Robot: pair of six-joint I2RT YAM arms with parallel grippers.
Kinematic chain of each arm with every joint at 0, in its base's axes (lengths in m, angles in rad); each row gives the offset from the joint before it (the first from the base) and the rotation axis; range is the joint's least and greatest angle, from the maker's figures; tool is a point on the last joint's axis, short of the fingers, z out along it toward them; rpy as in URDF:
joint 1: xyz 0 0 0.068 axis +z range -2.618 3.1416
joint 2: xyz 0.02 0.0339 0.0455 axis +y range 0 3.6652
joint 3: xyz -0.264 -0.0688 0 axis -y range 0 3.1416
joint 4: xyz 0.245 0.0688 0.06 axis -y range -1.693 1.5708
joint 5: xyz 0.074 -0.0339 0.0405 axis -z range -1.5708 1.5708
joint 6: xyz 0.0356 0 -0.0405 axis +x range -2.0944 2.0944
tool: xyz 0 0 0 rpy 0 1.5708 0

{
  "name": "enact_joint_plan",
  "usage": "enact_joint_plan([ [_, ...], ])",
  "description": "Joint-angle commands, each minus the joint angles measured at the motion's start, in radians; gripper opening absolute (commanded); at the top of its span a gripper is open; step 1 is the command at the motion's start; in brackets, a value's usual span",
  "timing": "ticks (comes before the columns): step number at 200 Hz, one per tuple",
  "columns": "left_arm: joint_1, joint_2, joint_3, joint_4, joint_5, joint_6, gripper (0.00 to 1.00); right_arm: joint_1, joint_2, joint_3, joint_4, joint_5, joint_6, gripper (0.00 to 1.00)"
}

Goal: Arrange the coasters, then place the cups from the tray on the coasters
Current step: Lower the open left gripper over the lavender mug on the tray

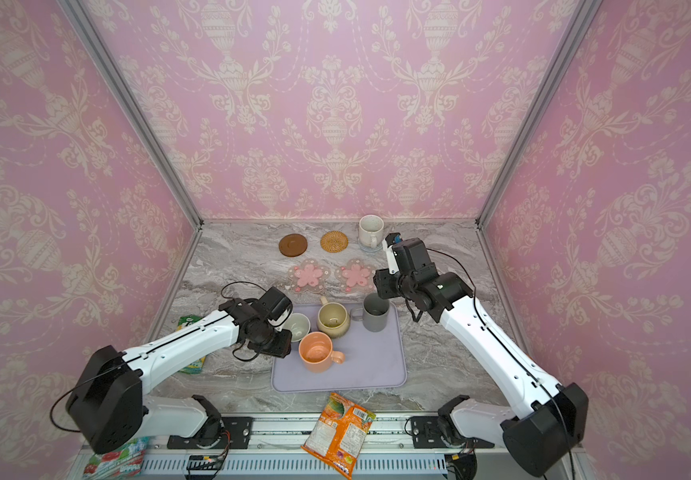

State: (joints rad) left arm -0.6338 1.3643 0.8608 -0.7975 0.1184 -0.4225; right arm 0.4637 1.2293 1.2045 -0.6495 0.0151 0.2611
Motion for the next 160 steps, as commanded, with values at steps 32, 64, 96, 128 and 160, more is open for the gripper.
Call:
enact_joint_plan([
  [32, -0.027, 0.019, -0.026, 0.117, -0.052, -0.038, 0.35, 0.005, -0.014, -0.013, -0.017, 0.009, -0.009, 0.50],
  [64, -0.034, 0.016, -0.039, 0.141, -0.071, -0.052, 0.22, 0.006, -0.016, -0.017, -0.013, 0.006, -0.005, 0.50],
  [96, -0.038, 0.012, -0.049, 0.162, -0.091, -0.061, 0.09, 0.007, -0.017, -0.016, -0.016, 0.005, -0.006, 0.50],
  [128, -0.041, 0.012, -0.042, 0.150, -0.111, -0.062, 0.02, 0.004, -0.024, -0.020, -0.018, 0.009, -0.006, 0.50],
  [160, -0.044, -0.002, -0.015, 0.110, -0.143, -0.050, 0.00, 0.006, -0.032, -0.020, -0.016, 0.016, -0.008, 0.50],
])
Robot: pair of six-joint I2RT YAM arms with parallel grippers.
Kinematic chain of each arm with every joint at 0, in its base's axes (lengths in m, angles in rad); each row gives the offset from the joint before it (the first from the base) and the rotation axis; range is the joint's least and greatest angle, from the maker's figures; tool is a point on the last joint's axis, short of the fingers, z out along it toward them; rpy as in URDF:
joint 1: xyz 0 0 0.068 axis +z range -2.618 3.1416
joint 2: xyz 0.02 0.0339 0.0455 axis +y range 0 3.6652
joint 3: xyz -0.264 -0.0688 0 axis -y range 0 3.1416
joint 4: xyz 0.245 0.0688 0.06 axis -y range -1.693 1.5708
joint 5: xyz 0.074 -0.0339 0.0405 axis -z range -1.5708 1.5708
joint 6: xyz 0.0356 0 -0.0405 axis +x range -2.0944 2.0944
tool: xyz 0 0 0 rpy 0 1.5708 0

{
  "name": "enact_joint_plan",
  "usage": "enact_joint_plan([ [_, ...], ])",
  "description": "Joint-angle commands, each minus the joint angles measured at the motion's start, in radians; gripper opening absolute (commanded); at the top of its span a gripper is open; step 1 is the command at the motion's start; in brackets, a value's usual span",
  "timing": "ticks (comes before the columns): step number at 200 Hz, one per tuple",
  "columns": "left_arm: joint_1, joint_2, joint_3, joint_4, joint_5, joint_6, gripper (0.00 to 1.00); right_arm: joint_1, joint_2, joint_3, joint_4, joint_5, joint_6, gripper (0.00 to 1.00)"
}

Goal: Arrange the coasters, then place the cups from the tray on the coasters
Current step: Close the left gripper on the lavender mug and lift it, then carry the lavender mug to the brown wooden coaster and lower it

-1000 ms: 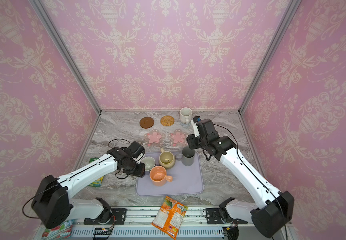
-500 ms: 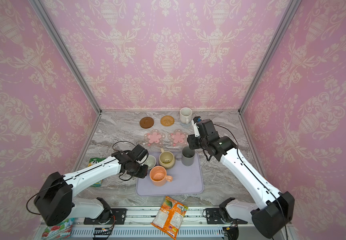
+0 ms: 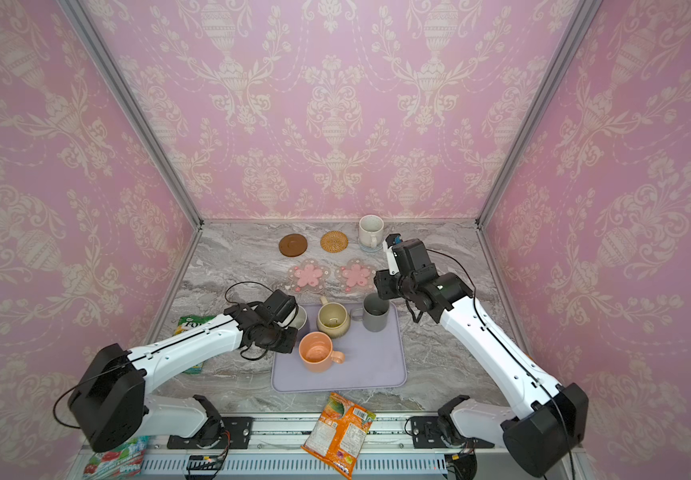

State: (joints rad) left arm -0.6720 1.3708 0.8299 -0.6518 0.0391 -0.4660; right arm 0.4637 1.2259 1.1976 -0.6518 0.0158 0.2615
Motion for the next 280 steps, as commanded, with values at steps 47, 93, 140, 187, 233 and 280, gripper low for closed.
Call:
enact_joint_plan([
  [47, -0.003, -0.025, 0.093, -0.096, -0.107, 0.024, 0.00, 0.004, -0.033, -0.013, -0.009, 0.013, -0.012, 0.50],
  [93, -0.001, 0.009, 0.190, -0.151, -0.137, 0.055, 0.00, 0.005, -0.035, -0.013, -0.007, 0.021, -0.027, 0.50],
  [140, 0.046, 0.045, 0.297, -0.174, -0.140, 0.096, 0.00, 0.005, -0.029, -0.006, -0.008, 0.030, -0.045, 0.50],
  [187, 0.127, 0.112, 0.407, -0.195, -0.114, 0.156, 0.00, 0.000, -0.023, 0.006, -0.011, 0.047, -0.066, 0.51],
  [233, 0.208, 0.234, 0.549, -0.232, -0.119, 0.240, 0.00, -0.019, -0.003, 0.025, -0.021, 0.049, -0.082, 0.52],
  [280, 0.273, 0.384, 0.729, -0.248, -0.114, 0.304, 0.00, -0.040, 0.033, 0.051, -0.017, 0.042, -0.089, 0.52],
])
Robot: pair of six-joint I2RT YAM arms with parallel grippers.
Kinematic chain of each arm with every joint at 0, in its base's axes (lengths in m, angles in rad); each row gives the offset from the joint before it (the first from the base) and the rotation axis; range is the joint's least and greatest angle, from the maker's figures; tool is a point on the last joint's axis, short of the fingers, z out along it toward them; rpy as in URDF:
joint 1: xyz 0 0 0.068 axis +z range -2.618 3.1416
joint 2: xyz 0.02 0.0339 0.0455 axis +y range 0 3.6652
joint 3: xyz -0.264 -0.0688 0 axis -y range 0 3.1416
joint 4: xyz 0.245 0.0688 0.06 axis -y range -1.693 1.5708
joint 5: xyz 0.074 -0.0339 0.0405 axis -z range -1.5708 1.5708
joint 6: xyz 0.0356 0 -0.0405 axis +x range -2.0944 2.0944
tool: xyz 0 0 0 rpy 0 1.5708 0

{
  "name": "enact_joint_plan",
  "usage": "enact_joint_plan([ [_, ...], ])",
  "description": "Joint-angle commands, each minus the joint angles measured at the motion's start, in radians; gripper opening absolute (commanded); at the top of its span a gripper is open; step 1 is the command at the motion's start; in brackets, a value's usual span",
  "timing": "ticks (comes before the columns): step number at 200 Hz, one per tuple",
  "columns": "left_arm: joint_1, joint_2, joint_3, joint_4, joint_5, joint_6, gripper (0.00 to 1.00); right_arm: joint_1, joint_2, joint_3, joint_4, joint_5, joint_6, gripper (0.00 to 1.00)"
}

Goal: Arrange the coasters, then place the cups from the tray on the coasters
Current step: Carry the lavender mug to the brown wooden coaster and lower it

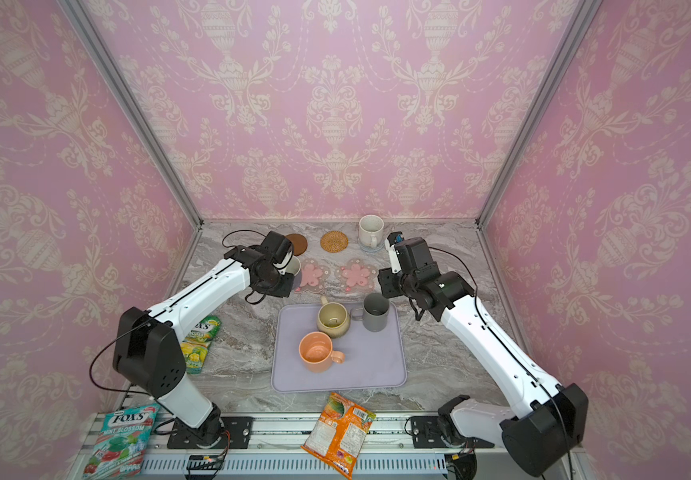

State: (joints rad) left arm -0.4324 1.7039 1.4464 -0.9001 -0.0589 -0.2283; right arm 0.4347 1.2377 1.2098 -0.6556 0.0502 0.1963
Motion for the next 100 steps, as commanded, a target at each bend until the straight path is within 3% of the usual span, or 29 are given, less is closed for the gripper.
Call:
enact_joint_plan([
  [1, 0.035, 0.056, 0.118, 0.000, -0.016, 0.067, 0.00, -0.012, 0.022, 0.040, -0.013, 0.008, -0.025, 0.52],
  [100, 0.135, 0.406, 0.580, -0.082, 0.001, 0.112, 0.00, -0.044, 0.122, 0.124, -0.012, -0.019, -0.036, 0.52],
])
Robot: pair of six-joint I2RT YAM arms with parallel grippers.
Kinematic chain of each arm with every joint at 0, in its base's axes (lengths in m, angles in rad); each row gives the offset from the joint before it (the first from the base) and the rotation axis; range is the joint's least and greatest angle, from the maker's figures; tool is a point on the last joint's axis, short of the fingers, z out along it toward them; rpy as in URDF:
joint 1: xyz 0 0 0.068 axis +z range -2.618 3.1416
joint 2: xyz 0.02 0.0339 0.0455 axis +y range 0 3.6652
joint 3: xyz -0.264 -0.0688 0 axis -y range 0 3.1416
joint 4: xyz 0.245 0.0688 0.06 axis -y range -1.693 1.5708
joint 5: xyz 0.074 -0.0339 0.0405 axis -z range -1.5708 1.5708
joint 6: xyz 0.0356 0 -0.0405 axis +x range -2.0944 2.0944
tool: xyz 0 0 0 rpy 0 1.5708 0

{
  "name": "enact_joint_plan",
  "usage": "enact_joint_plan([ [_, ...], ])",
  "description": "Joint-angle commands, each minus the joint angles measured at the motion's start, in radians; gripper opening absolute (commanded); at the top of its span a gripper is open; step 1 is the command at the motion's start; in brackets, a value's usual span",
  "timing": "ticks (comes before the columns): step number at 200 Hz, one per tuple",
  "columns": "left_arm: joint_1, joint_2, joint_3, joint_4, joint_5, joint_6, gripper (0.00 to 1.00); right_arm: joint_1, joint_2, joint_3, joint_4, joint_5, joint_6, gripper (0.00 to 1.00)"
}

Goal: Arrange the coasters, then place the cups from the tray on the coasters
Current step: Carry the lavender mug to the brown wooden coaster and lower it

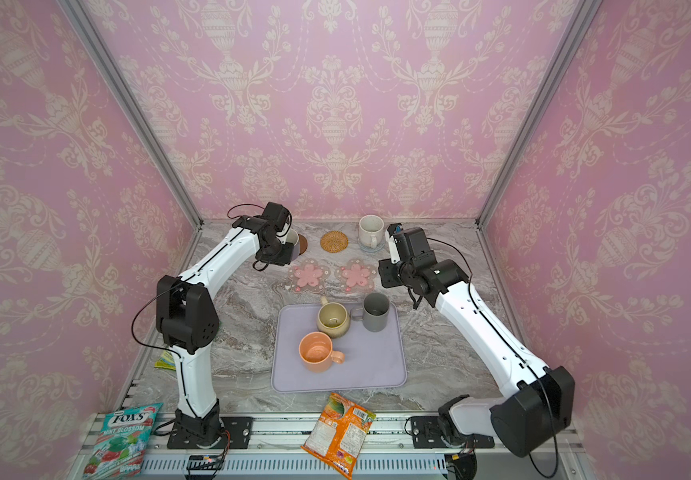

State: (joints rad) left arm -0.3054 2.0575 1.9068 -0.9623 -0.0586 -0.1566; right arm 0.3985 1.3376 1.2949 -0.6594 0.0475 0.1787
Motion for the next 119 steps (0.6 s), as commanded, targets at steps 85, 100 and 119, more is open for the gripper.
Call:
enact_joint_plan([
  [85, 0.038, 0.388, 0.606, -0.165, -0.020, 0.054, 0.00, -0.027, 0.111, 0.107, -0.019, -0.019, -0.038, 0.52],
  [100, 0.047, 0.451, 0.702, -0.201, -0.018, 0.051, 0.00, -0.031, 0.129, 0.117, -0.019, -0.021, -0.040, 0.52],
  [119, 0.058, 0.496, 0.754, -0.209, -0.012, 0.047, 0.00, -0.033, 0.154, 0.135, -0.020, -0.024, -0.046, 0.52],
])
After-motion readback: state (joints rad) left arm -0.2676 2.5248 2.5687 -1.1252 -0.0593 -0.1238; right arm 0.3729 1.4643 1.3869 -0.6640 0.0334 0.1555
